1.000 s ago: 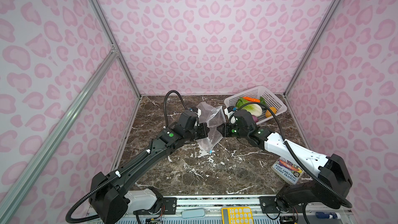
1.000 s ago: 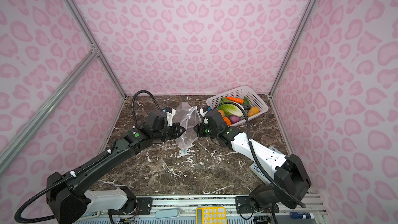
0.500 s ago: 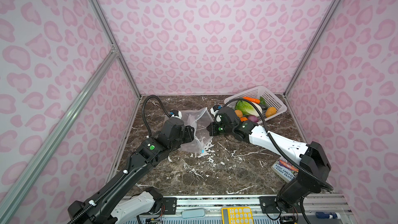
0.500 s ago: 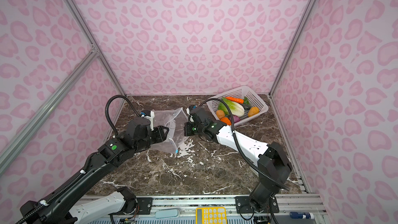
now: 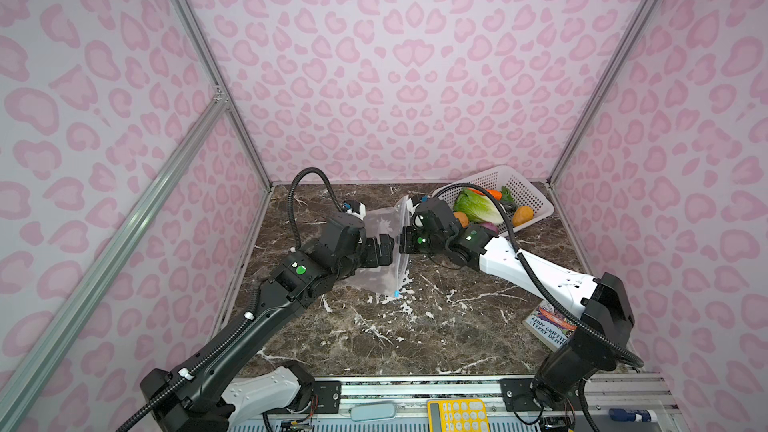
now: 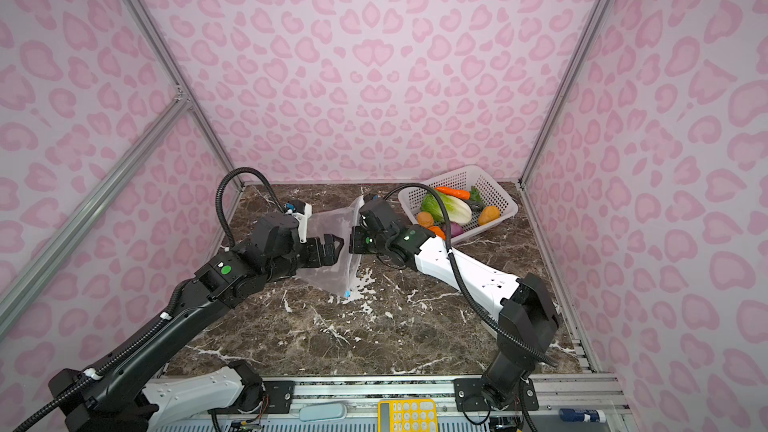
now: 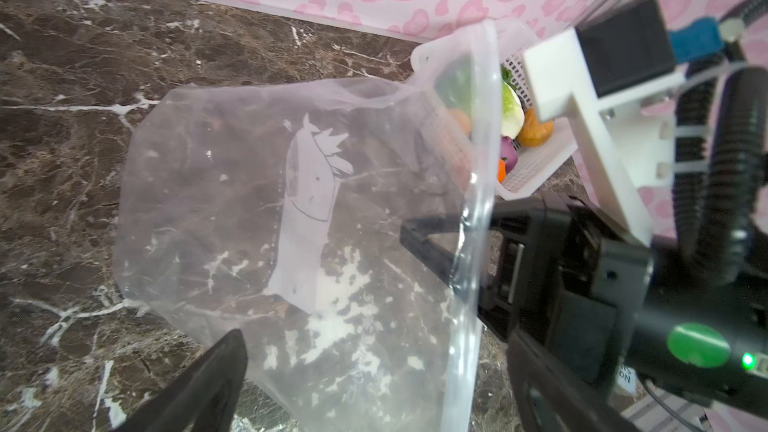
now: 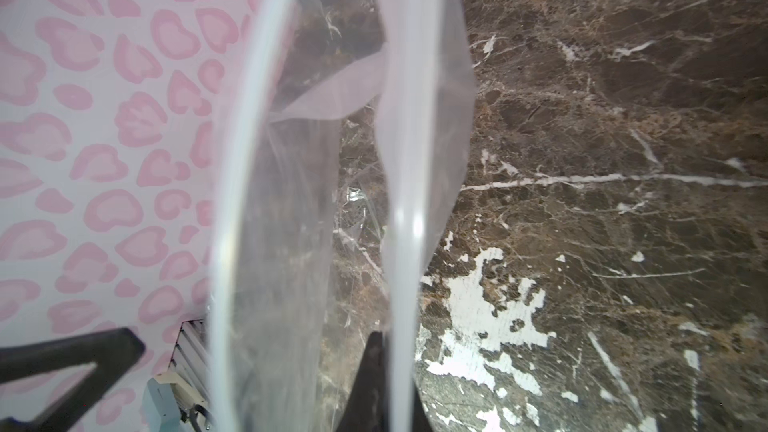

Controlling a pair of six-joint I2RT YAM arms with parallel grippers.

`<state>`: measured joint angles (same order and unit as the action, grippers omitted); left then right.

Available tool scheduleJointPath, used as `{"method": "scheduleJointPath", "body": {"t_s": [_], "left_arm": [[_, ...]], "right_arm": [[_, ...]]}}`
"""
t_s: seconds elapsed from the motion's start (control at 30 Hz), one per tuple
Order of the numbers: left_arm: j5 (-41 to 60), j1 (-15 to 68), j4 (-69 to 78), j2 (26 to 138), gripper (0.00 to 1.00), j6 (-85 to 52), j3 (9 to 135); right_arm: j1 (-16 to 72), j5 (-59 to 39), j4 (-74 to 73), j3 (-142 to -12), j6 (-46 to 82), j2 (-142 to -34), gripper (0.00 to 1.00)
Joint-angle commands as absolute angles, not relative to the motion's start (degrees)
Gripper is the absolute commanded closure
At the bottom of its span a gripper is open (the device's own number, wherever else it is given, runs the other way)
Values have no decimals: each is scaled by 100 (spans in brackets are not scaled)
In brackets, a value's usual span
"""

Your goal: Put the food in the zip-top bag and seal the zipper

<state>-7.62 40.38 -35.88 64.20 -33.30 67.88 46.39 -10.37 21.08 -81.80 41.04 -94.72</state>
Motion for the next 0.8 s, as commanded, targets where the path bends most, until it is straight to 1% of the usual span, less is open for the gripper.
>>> {"method": "scheduleJointPath", "body": {"t_s": [0.0,0.17,0.33,0.5,0.53,0.63,0.67,0.77], "left_arm": [[-1094,4311,-3368,6348,9,-3135,6558],[-1604,4870,-3034,6074,8,-2874,5995],[-2008,5134,-2989,6155,7,-2484,5854],[-2685,5291,-2907,6370,8,-2233,5801],[-2842,5291,-2911,6426,9,-2180,5808],[-3140,5298,-2909,6554,18,-2015,5811],[-3187,5300,-2914,6584,21,-1961,5810],[-3299,5300,-2894,6670,28,-1825,5810]], "right_arm": [[4619,-1139,2153,-8235,4223,-9496,100],[4427,-1577,1978,-8130,4533,-9570,100],[4372,-1800,1833,-8104,4832,-9694,100],[4374,-1764,1836,-8064,4858,-9732,100],[4373,-1760,1809,-8030,4881,-9723,100],[4370,-1792,1721,-7950,4955,-9694,100],[4369,-1784,1741,-7958,4950,-9694,100],[4359,-1761,1812,-8018,4916,-9720,100]]}}
